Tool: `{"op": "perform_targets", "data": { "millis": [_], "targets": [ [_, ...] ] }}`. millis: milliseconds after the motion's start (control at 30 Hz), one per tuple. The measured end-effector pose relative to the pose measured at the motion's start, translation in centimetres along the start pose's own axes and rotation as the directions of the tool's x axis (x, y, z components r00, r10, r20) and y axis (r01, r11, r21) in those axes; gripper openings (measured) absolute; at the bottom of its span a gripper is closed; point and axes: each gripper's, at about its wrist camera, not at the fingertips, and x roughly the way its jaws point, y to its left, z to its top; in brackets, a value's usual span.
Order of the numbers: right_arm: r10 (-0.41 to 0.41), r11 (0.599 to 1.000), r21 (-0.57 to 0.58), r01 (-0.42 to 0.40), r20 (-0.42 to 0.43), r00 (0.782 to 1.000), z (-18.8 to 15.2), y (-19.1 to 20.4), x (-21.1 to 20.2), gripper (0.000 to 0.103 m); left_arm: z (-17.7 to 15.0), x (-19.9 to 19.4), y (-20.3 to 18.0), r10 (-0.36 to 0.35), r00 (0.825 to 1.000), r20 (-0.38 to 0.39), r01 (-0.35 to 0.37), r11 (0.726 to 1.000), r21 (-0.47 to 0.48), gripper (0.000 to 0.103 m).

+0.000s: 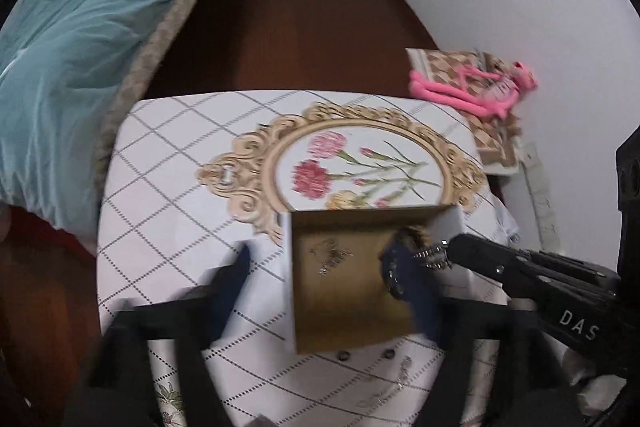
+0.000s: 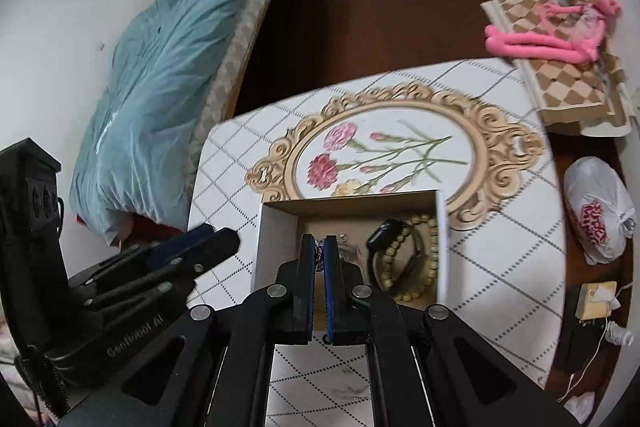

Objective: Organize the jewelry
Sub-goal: 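Carry both chains into the white box and open both tools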

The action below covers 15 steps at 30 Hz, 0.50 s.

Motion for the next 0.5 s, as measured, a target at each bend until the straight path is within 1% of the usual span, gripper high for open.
{"op": "perform_targets", "data": {
  "millis": [100, 167, 233, 267, 300, 333, 367, 400, 433, 467, 500],
  "targets": [
    [0.0, 1.0, -0.001, 0.0, -0.085, 0.996, 0.5, 0.0, 2.3, 0.005, 0.1, 0.2, 1.1, 0.045, 0.999, -0.004, -0.045, 0.999, -0.02, 0.083],
    [0.005, 1.0, 0.016, -0.002, -0.136, 0.991, 0.5, -0.3, 3.4, 0.005, -0.1, 0.3, 1.9, 0.077, 0.997, -0.007, -0.077, 0.996, -0.035, 0.099],
    [0.0, 1.0, 0.02, 0.003, -0.153, 0.988, 0.2, -0.6, 3.8, 0.008, -0.3, 0.3, 2.5, 0.1, 0.995, -0.006, -0.1, 0.994, -0.048, 0.101],
    [-0.011, 1.0, 0.02, 0.014, -0.151, 0.989, 0.1, -0.8, 3.8, 0.019, -0.5, 0.3, 2.8, 0.113, 0.994, -0.004, -0.113, 0.992, -0.053, 0.101],
    [-0.027, 0.999, 0.013, 0.029, -0.146, 0.989, -0.2, -0.9, 3.7, 0.034, -0.7, 0.3, 2.9, 0.124, 0.992, 0.0, -0.124, 0.991, -0.054, 0.101],
    [-0.04, 0.999, 0.011, 0.042, -0.143, 0.989, -0.3, -1.1, 3.7, 0.041, -0.9, 0.2, 3.1, 0.136, 0.991, 0.008, -0.136, 0.989, -0.055, 0.102],
    [-0.06, 0.998, 0.009, 0.061, -0.137, 0.989, -0.5, -1.2, 3.6, 0.053, -1.1, 0.1, 3.1, 0.149, 0.989, 0.019, -0.147, 0.987, -0.056, 0.102],
    [-0.084, 0.996, 0.003, 0.085, -0.128, 0.988, -0.7, -1.4, 3.4, 0.06, -1.3, 0.0, 3.1, 0.161, 0.987, 0.028, -0.159, 0.986, -0.053, 0.102],
    [-0.125, 0.992, -0.011, 0.125, -0.116, 0.985, -0.9, -1.5, 3.2, 0.063, -1.6, 0.0, 3.0, 0.175, 0.984, 0.038, -0.173, 0.984, -0.045, 0.102],
    [-0.191, 0.982, -0.031, 0.189, -0.095, 0.977, -1.4, -1.6, 3.0, 0.072, -1.8, 0.0, 2.9, 0.184, 0.982, 0.043, -0.182, 0.982, -0.039, 0.102],
    [-0.238, 0.971, -0.044, 0.235, -0.081, 0.968, -1.7, -1.7, 2.9, 0.084, -2.2, 0.1, 2.7, 0.199, 0.979, 0.049, -0.197, 0.98, -0.03, 0.102]
  ]
}}
